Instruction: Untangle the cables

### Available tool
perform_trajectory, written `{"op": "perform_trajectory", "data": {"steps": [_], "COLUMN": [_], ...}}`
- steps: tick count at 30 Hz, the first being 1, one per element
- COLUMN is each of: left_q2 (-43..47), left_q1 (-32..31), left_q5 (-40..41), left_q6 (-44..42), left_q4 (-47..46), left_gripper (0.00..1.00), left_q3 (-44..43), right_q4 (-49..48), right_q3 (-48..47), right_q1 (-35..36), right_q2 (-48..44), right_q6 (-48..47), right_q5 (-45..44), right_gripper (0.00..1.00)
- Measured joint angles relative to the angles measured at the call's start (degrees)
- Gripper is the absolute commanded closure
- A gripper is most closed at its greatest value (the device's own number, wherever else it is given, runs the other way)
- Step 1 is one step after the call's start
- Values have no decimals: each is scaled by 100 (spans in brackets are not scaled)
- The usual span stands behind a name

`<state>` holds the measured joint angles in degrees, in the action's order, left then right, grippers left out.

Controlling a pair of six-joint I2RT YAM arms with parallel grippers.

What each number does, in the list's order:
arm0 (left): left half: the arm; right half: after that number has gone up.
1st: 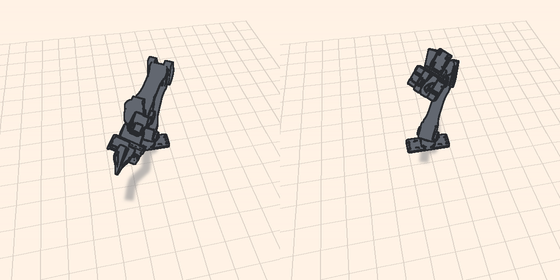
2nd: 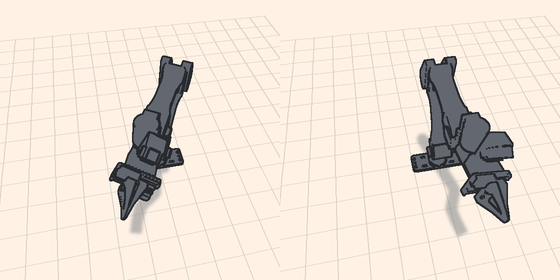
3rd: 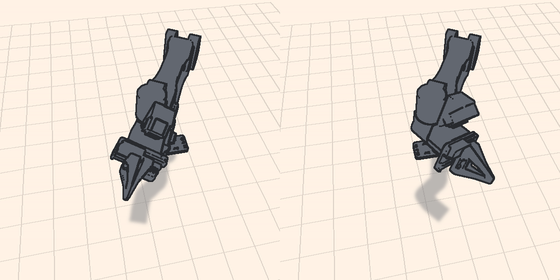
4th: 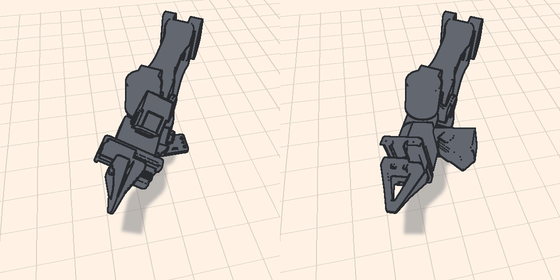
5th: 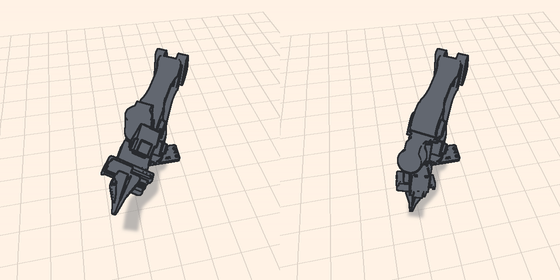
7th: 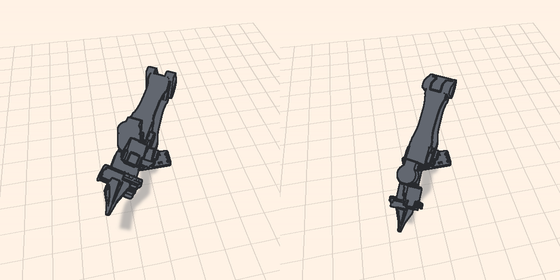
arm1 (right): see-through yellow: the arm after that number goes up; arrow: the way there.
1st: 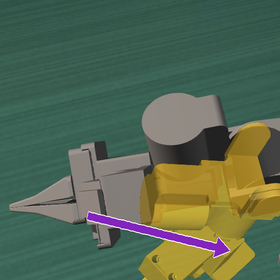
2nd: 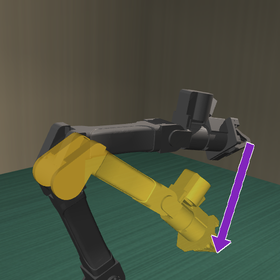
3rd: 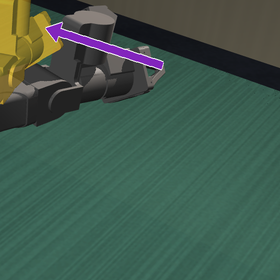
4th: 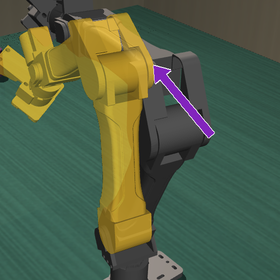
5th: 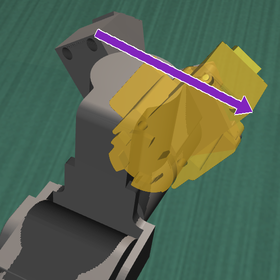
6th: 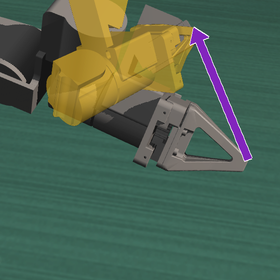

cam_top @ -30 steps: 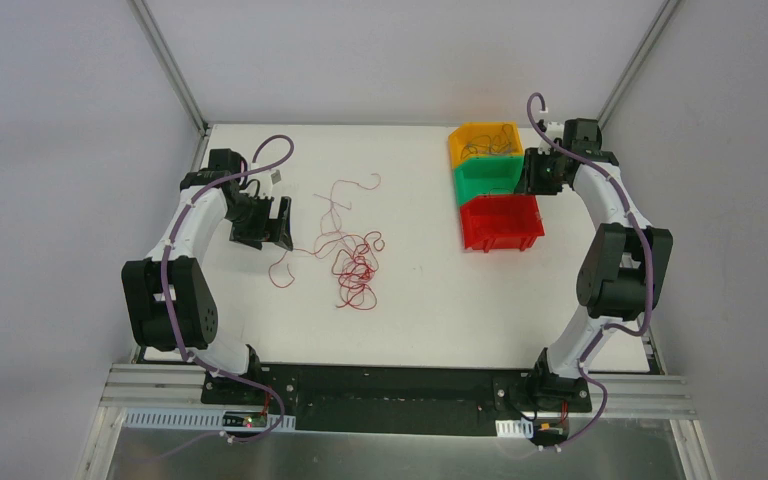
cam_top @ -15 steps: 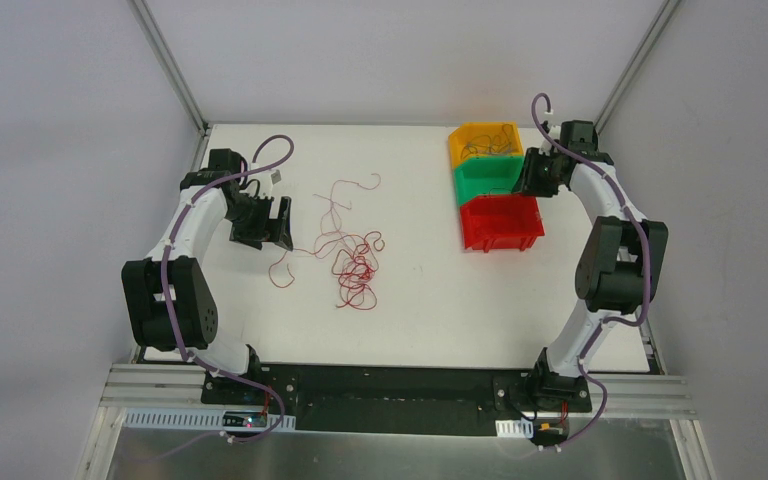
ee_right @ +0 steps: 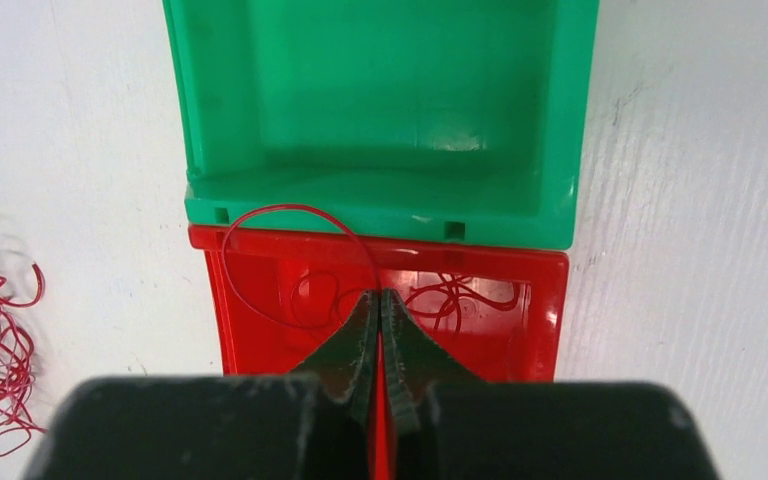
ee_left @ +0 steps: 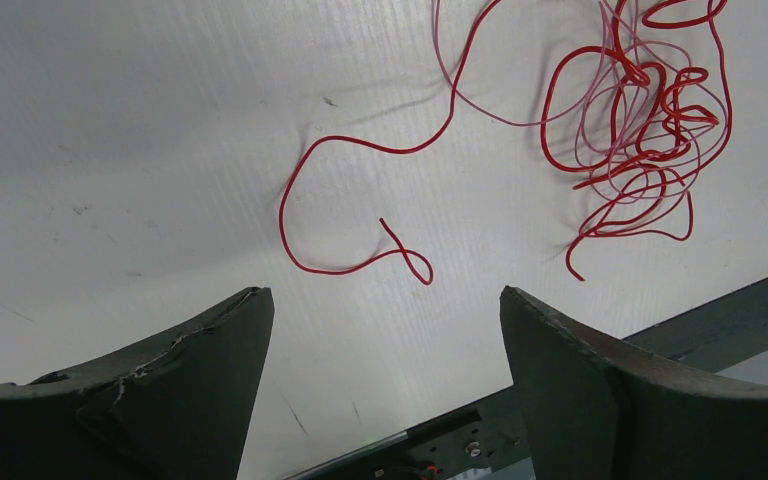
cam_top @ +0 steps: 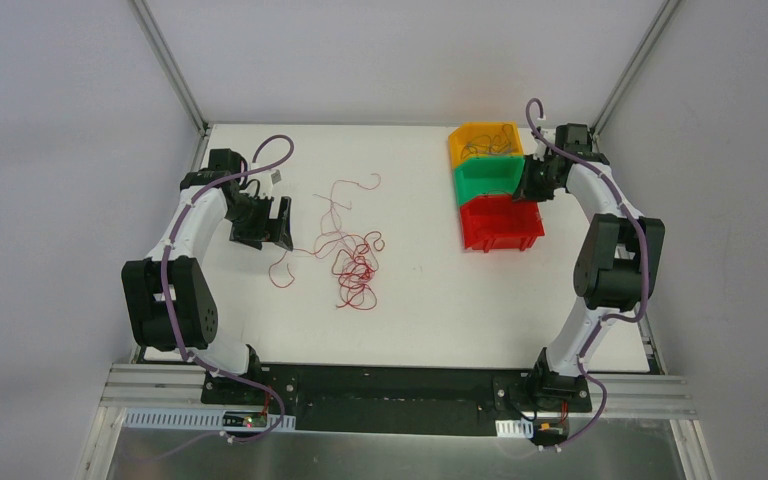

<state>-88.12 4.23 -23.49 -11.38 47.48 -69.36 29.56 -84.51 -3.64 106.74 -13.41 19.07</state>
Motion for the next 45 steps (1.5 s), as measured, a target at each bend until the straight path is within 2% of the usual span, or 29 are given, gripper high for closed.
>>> {"op": "perform_trajectory", "data": {"steps": [13, 20, 23, 25, 27, 31, 36, 40, 42, 43, 44, 45], "left_q2": [0, 0, 0, 0, -9, -240, -1034, -1432, -1587, -1655, -1731, -1810], "left_q1": [2, 2, 2, 13, 37, 37, -42, -295, -470, -531, -599, -660], "left_q5": [0, 2, 20, 68, 140, 138, -48, -138, -151, -144, -133, -111], "left_q6": [-4, -4, -7, -11, -22, -22, -304, -787, -1056, -1143, -1246, -1357], "left_q4": [0, 2, 0, 0, -4, -22, -127, -142, -181, -192, -210, -221], "left_gripper": [14, 13, 11, 12, 13, 22, 23, 24, 31, 39, 50, 68], "left_q3": [0, 0, 0, 0, 0, -46, -317, -424, -448, -455, -459, -466], "right_q4": [490, 831, 1027, 1095, 1099, 1058, 1058, 1003, 986, 981, 979, 973], "right_q3": [210, 393, 247, 109, 44, -13, -13, -13, -13, -13, -13, -13], "right_q1": [-13, -24, -24, -24, -24, -22, -22, -15, -7, -7, 2, 11], "right_q2": [-254, -422, -297, -197, -184, -234, -601, -1091, -1325, -1416, -1491, -1541], "right_q6": [-306, -717, -730, -686, -664, -660, -686, -763, -802, -828, -848, -863], "right_q5": [87, -221, -345, -369, -332, -146, 278, 654, 863, 968, 1071, 1158], "right_gripper": [100, 100, 64, 53, 49, 44, 32, 27, 25, 25, 25, 25]}}
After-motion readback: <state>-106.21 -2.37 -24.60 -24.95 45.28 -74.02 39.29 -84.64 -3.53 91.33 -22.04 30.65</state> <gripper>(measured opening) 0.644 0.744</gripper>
